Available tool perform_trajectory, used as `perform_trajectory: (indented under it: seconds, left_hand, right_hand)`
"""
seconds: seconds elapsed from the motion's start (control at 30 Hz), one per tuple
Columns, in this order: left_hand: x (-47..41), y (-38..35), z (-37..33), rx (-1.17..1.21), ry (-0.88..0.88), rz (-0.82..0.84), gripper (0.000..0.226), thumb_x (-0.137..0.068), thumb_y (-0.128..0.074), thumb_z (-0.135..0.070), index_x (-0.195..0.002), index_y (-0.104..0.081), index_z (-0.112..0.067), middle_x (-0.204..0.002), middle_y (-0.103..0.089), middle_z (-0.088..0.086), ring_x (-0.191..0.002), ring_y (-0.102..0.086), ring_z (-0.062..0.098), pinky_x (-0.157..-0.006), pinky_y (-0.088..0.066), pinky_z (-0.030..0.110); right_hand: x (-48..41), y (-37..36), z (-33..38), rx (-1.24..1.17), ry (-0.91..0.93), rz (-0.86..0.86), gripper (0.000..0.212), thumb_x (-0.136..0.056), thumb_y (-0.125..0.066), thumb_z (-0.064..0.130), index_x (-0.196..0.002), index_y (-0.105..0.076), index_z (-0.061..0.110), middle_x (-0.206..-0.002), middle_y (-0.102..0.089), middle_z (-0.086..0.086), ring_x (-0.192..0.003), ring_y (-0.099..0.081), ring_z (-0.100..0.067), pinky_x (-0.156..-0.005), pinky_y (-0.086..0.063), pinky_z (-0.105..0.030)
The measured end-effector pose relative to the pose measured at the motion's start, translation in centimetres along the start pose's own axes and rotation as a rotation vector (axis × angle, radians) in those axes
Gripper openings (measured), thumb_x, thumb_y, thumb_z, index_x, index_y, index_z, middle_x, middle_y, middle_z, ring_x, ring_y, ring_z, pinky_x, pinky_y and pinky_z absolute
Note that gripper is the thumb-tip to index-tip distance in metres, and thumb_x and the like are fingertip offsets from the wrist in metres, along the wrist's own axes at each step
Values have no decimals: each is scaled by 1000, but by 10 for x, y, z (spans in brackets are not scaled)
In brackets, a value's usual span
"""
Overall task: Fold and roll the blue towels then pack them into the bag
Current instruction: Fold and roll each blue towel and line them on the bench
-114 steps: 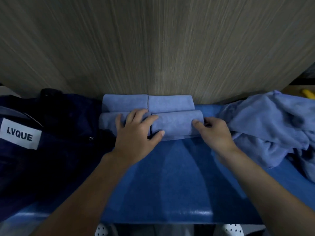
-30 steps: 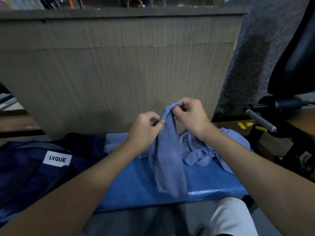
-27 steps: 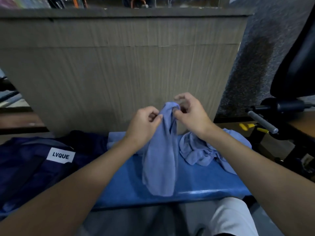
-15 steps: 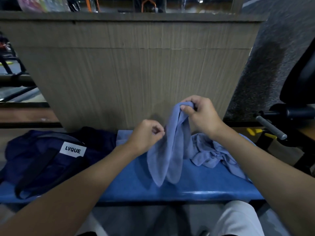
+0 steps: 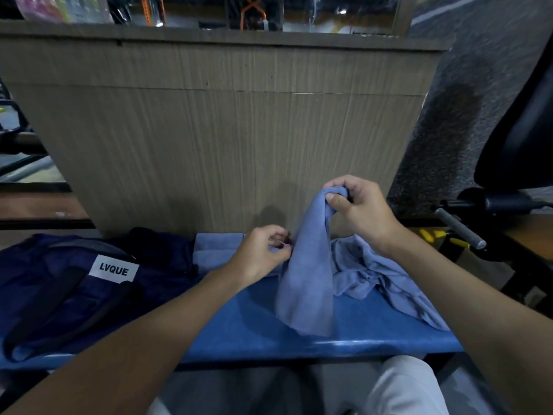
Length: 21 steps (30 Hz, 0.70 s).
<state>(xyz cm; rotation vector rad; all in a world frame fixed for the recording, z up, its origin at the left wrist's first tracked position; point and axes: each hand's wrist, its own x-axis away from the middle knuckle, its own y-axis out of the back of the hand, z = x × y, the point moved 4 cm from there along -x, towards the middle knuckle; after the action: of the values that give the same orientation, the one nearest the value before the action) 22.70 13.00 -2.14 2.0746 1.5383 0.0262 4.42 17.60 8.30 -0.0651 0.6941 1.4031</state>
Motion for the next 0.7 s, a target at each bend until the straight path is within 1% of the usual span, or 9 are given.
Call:
perform_trajectory:
  seconds: [0.07, 0.13, 0.2, 0.27, 0.33, 0.43, 0.53, 0.63, 0.7]
  left_hand:
    - [1, -5, 3, -29, -15, 35, 7, -85, -70, -9, -79, -72, -12, -80, -73, 1, -79, -68, 12, -80, -54, 38]
    - [3, -9, 1, -61, -38, 51, 13, -87, -65, -10, -74, -70, -9, -75, -71, 0, -77, -68, 17, -77, -54, 45]
    - [6, -12, -5, -16, -31, 58, 26, -91, -60, -18, -67, -63, -9, -66, -65, -5, -66, -60, 11, -70, -50, 43]
    - [10, -14, -7, 40, 26, 65, 38, -90, -55, -41, -63, -58, -15, -63, -56, -8, -63, -50, 6, -67, -44, 39]
    - [18, -17, -6, 9, 46, 108, 34, -84, -62, -50, -70, -64, -19, -70, -62, -2, -68, -57, 9, -68, -45, 36]
    - [22, -15, -1, -45, 13, 76, 12, -87, -71, -23, -77, -68, -16, -73, -66, -14, -67, -60, 1, -67, -44, 23]
    - [15, 1, -6, -51, -17, -105, 15, -90, -65, -11, -76, -60, -13, -61, -56, -11, -58, -49, 3, -63, -42, 27]
    - [5, 21, -21, -74, -92, -188, 14, -89, -64, -5, -78, -60, -14, -63, -55, -4, -57, -46, 2, -62, -42, 26]
    - [1, 31, -37, -86, -170, -182, 9, -89, -64, -6, -85, -65, -13, -72, -64, -3, -66, -55, 4, -67, -46, 25]
  right_hand:
    - [0, 1, -1, 10, 6, -11, 17, -94, -57, 1, -88, -63, 15, -83, -66, -2, -76, -61, -7, -73, -50, -24]
    - [-1, 1, -1, 6, 12, -20, 19, -93, -57, 0, -88, -64, 18, -83, -66, 0, -76, -61, -4, -72, -51, -21]
    - [-1, 3, -2, -7, 13, -40, 22, -92, -57, -1, -86, -64, 19, -82, -66, 2, -76, -61, -1, -72, -50, -18]
    - [-1, 6, -2, -31, 5, -76, 18, -92, -57, -2, -88, -65, 14, -81, -66, 1, -75, -61, -2, -72, -50, -19]
    - [-1, 9, -3, -42, 3, -116, 11, -92, -58, 0, -92, -65, 8, -82, -66, -2, -76, -62, -5, -72, -51, -21]
    - [0, 14, -2, -43, -12, -164, 13, -93, -58, 3, -89, -65, 13, -82, -66, 0, -74, -61, -2, -69, -50, -18]
    - [3, 21, -6, 76, -65, -192, 17, -96, -57, 13, -79, -58, 17, -75, -58, 1, -65, -54, -3, -61, -44, -18]
    - [5, 25, -16, 445, -93, -120, 40, -97, -54, 28, -66, -36, 12, -76, -35, 0, -65, -37, -11, -63, -29, -25]
    - [7, 17, -18, 436, -89, -2, 41, -96, -54, 34, -70, -44, 5, -78, -41, -3, -70, -43, -13, -65, -31, -36]
